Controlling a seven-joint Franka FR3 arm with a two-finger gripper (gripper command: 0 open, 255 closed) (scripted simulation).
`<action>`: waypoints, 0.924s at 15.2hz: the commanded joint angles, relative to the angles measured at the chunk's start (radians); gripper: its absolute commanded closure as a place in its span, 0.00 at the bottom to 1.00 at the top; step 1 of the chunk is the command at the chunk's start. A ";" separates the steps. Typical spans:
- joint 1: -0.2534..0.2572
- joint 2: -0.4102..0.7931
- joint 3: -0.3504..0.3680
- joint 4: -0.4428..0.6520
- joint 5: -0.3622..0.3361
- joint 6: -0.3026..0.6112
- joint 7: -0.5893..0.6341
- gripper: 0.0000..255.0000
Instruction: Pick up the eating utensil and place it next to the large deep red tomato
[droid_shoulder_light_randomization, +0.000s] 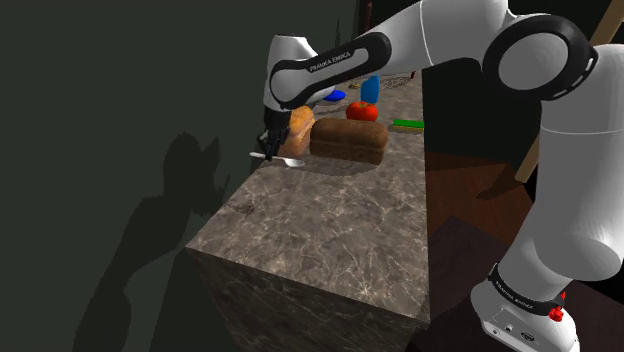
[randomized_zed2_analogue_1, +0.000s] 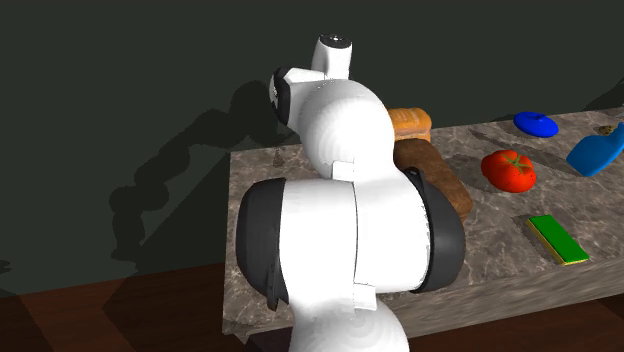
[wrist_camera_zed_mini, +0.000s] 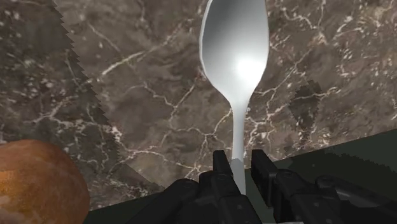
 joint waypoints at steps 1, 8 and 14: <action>0.000 -0.007 0.000 0.019 0.000 -0.026 0.003 1.00; 0.000 -0.023 0.001 0.091 -0.002 -0.114 0.011 1.00; -0.048 -0.073 -0.014 0.052 0.026 -0.131 -0.057 1.00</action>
